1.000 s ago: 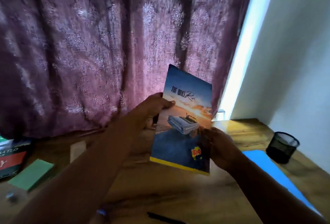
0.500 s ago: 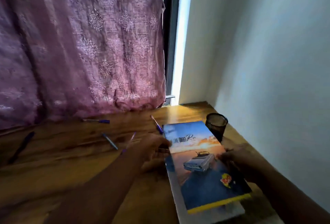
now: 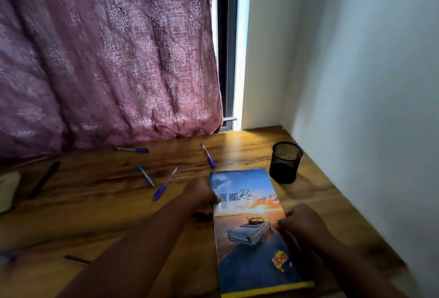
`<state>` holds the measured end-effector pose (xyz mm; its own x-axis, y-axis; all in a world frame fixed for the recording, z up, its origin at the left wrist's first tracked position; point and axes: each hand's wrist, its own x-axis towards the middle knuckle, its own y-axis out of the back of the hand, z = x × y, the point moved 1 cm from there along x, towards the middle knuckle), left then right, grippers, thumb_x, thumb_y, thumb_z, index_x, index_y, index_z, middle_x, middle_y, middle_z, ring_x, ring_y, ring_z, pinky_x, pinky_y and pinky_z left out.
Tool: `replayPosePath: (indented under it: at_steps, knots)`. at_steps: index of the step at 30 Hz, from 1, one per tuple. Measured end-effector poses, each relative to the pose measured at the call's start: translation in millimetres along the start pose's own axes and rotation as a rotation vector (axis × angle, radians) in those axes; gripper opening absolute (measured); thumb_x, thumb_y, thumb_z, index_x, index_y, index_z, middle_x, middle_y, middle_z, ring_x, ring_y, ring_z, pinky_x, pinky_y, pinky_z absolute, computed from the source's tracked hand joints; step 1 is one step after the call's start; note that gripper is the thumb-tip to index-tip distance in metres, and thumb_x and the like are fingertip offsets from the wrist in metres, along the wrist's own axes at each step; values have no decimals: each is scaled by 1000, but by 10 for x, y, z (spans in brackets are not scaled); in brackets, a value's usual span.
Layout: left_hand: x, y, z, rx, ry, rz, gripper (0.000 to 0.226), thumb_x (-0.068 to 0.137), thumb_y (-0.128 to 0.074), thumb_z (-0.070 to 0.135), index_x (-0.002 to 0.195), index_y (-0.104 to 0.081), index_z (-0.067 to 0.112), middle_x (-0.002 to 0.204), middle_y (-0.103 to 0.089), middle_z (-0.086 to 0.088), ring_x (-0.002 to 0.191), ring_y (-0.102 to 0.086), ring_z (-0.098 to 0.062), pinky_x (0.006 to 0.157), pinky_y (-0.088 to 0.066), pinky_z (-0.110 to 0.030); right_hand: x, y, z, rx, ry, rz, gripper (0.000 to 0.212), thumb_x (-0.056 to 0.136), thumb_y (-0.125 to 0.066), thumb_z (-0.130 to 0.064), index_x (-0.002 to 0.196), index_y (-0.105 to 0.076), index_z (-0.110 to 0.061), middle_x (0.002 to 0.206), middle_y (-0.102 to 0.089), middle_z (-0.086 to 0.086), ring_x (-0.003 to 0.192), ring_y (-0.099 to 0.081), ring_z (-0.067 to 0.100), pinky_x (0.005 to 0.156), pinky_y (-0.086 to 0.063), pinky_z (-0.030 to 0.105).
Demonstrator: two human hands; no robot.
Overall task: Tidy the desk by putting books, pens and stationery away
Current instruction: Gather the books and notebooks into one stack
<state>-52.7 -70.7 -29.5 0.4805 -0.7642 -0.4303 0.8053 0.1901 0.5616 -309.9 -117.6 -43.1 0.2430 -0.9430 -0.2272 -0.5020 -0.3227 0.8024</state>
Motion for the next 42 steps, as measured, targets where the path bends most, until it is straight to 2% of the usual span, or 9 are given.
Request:
replayPosePath:
  at_steps: [8, 12, 16, 23, 27, 30, 33, 37, 42]
  knots:
    - [-85, -114, -56, 294, -139, 82, 16, 76, -65, 17, 89, -69, 7, 87, -72, -13, 79, -71, -27, 71, -61, -38, -81, -8, -9, -203, 41, 27, 21, 70, -67, -35, 69, -64, -15, 74, -65, 3, 75, -64, 21, 47, -31, 23]
    - [-212, 91, -187, 277, -152, 30, 26, 81, -65, 36, 78, -66, 11, 81, -70, -9, 74, -68, -23, 63, -52, -30, -102, 22, -411, -298, 117, 51, 32, 81, -61, -37, 108, -57, -20, 112, -61, 7, 105, -58, 25, 74, -43, 29]
    - [-427, 769, -490, 292, -130, 147, 41, 82, -62, 49, 88, -68, 9, 97, -68, -13, 87, -62, -25, 62, -36, -28, -165, -291, -1324, -246, 357, 49, 51, 83, -62, -47, 127, -52, -22, 122, -60, 7, 111, -58, 21, 87, -45, 30]
    - [-930, 2518, -1655, 152, -37, 421, 35, 91, -58, 34, 105, -69, 4, 113, -67, -18, 107, -60, -31, 89, -48, -34, -788, -1274, -3154, -247, 694, -155, 39, 81, -59, -44, 113, -57, -22, 108, -68, 7, 97, -65, 24, 72, -47, 27]
    - [-1193, 3642, -2576, 197, 88, 562, 46, 91, -50, 45, 112, -64, 6, 116, -64, -16, 109, -59, -31, 83, -45, -32, -1186, -2031, -4149, -147, 762, -250, 36, 78, -60, -40, 111, -61, -27, 106, -68, 0, 88, -61, 18, 66, -42, 25]
    - [-1316, 4484, -3350, 192, 139, 636, 49, 87, -52, 50, 108, -66, 8, 110, -67, -14, 105, -62, -28, 83, -46, -33, -1461, -2761, -4920, -42, 740, -312, 36, 67, -61, -48, 98, -66, -30, 102, -69, 1, 94, -62, 20, 79, -46, 28]
    - [-1463, 5112, -3977, 202, 165, 648, 38, 93, -55, 35, 123, -61, 13, 128, -61, -11, 116, -57, -26, 91, -43, -29, -1689, -3406, -5555, 89, 760, -406, 8, 74, -70, -35, 77, -62, -33, 90, -67, 0, 89, -62, 18, 81, -50, 33]
    - [-1387, 5743, -4603, 285, 261, 634, 40, 92, -52, 38, 129, -56, 23, 135, -57, -6, 119, -54, -26, 91, -43, -28, -1786, -4080, -6243, 174, 654, -510, 18, 81, -65, -16, 98, -69, -19, 95, -66, 1, 90, -62, 20, 79, -49, 32]
    - [-1004, 6190, -4961, 254, 258, 580, 36, 90, -56, 30, 123, -62, 14, 128, -61, -11, 114, -57, -27, 91, -45, -30, -1547, -4667, -6904, 200, 586, -522, 15, 81, -60, -3, 80, -65, -17, 70, -60, 2, 66, -55, 19, 66, -46, 34]
